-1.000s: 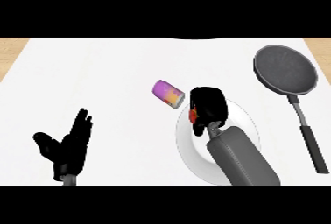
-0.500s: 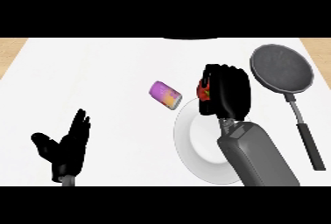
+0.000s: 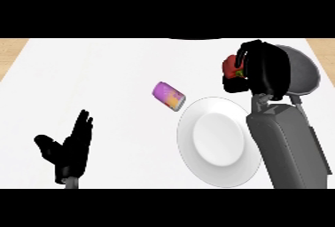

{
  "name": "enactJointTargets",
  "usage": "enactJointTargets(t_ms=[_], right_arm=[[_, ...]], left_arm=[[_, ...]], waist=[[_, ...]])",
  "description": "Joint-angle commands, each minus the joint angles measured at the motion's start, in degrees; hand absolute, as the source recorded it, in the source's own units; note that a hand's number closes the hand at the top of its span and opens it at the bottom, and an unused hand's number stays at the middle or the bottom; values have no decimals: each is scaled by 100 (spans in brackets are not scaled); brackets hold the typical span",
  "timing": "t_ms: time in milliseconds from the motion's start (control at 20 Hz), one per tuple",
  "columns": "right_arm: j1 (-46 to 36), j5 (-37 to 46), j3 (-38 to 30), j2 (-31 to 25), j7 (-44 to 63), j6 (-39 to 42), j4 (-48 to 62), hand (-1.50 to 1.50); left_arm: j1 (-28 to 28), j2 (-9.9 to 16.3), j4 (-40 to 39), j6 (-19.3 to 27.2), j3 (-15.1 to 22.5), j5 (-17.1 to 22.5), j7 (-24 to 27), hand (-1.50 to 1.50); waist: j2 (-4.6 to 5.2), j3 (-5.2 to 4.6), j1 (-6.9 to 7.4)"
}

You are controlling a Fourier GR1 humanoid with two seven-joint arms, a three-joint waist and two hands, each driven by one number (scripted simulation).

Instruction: Pick the bell pepper from the plate and place it in the pan

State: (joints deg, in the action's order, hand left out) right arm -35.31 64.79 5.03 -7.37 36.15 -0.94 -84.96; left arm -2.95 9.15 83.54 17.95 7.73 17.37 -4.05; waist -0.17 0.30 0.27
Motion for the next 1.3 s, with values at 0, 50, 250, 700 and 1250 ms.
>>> enactJointTargets(t_ms=[0,50,250,700,1250], right_arm=[[-562,-528,-778,-255,-501,-244,774,150],[-518,-420,-802,-349,-650,-453,1096,150],[-498,-396,-1120,-810,-1327,-1078,1810,150],[-1384,-854,-2181,-1672,-3030,-2456,4948,150],[-1727,-833,-2531,-2501,-3376,-2014,6851,-150]], left_arm=[[109,-62,-188,-10,-38,21,-217,0],[-417,199,311,-260,-27,121,-305,0],[-80,26,-350,-384,-207,133,114,0],[34,-157,-235,-249,86,-103,-23,0],[371,-76,-164,-324,45,-62,-297,0]], waist=[[37,-29,29],[32,-27,71],[40,-30,34],[155,-14,274],[303,6,558]])
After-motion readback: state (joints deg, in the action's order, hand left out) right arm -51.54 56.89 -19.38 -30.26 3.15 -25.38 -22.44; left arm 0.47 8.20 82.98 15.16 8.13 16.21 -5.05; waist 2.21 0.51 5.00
